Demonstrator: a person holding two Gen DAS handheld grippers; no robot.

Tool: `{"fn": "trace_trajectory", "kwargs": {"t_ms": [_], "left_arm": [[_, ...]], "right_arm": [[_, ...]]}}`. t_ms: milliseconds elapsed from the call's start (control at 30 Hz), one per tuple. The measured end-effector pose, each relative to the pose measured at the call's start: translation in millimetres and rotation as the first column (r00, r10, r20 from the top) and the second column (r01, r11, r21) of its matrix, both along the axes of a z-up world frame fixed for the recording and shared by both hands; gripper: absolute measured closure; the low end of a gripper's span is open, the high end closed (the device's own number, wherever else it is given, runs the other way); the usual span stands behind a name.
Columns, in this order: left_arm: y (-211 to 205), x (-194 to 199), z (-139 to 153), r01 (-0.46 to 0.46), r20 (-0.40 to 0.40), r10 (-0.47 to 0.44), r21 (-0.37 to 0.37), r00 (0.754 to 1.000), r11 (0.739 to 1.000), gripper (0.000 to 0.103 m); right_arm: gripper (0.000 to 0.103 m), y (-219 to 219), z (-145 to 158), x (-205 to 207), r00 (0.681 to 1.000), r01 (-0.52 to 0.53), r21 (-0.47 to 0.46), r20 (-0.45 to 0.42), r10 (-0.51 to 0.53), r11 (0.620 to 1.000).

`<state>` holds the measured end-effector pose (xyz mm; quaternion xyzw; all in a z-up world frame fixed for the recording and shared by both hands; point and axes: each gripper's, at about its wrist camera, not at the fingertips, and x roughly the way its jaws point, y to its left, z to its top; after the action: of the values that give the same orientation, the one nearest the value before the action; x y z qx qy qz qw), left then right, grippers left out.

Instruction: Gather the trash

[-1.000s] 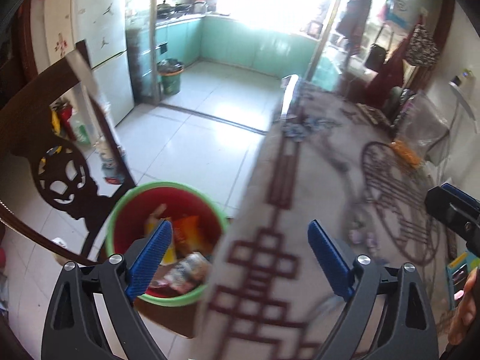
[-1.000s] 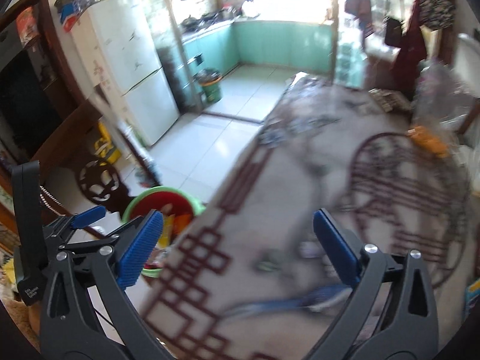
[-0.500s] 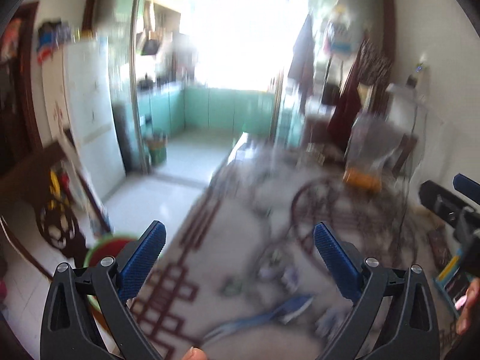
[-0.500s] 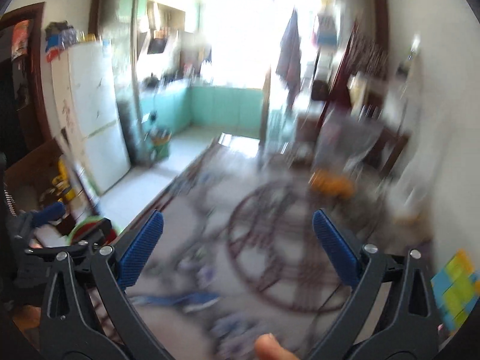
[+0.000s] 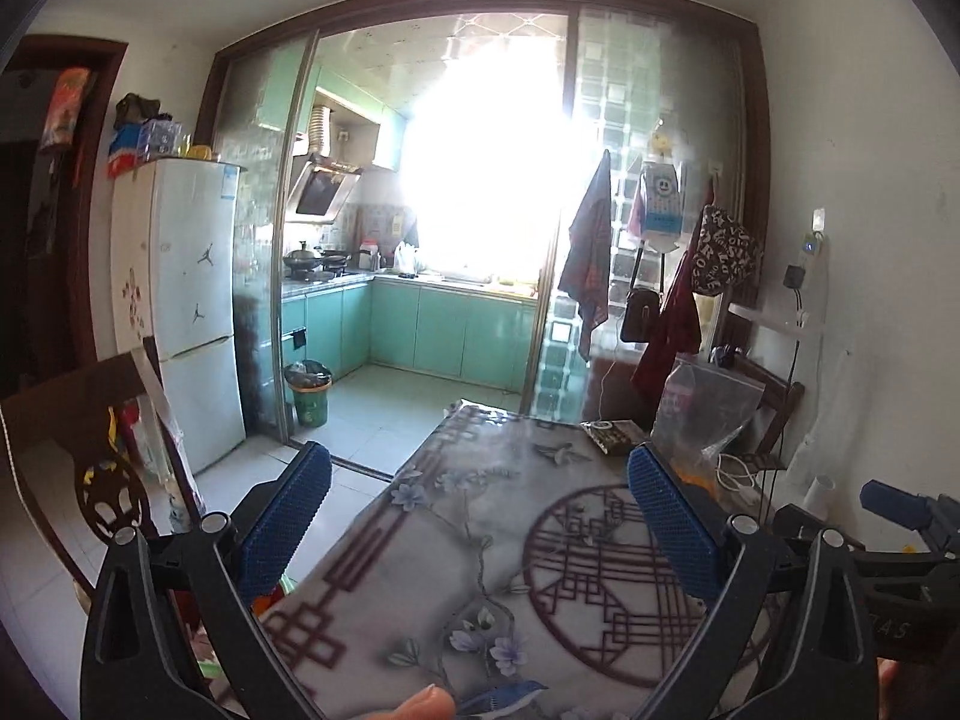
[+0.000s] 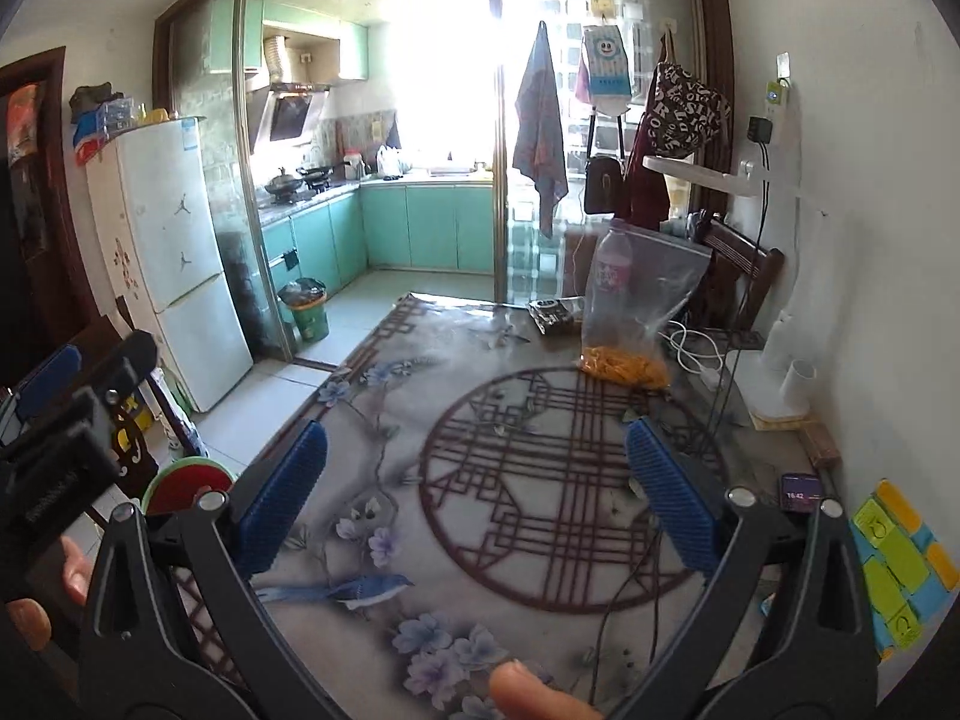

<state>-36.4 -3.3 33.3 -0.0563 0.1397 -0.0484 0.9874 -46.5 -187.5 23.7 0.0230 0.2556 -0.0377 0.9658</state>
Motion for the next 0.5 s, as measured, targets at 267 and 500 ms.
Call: {"fn": "trace_trajectory", "kwargs": {"t_ms": [267,500], "left_arm": [[1,-3,-5,-0.015,-0.033,0.015,0.006,0.999,1.000,0.008],[9,-4,-12,-0.032,-0.070,0.032,0.002,0.997,0.999,0.008]], "right_arm": [[0.005,2,1,-3,1.000,-0.009,0.003,-0.012,0.009,1.000],[0.005,4,0,-3,1.000,-0.018,0.003,-0.023,0.018,1.000]]}}
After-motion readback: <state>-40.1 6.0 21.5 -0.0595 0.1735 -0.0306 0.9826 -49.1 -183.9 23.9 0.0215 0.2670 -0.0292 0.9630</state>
